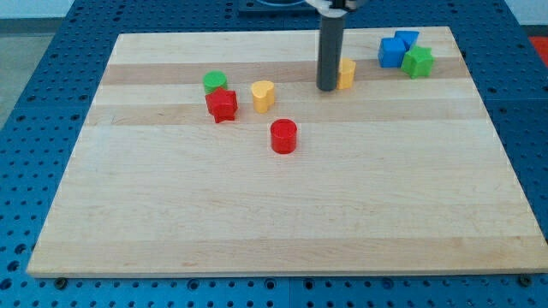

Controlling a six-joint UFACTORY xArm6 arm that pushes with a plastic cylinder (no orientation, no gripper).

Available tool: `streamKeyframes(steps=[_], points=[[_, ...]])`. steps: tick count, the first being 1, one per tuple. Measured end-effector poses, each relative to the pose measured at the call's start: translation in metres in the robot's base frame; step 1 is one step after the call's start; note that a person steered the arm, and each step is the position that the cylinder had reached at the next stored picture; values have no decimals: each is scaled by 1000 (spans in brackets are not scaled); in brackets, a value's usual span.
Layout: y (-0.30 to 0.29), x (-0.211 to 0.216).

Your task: Push the yellow hexagon closer to the blue cube

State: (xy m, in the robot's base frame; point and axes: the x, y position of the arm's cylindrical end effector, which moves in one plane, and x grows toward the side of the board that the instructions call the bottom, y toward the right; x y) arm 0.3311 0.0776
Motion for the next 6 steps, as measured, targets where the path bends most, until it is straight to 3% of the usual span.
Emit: streamKeyframes(steps=[6], points=[[46, -91]])
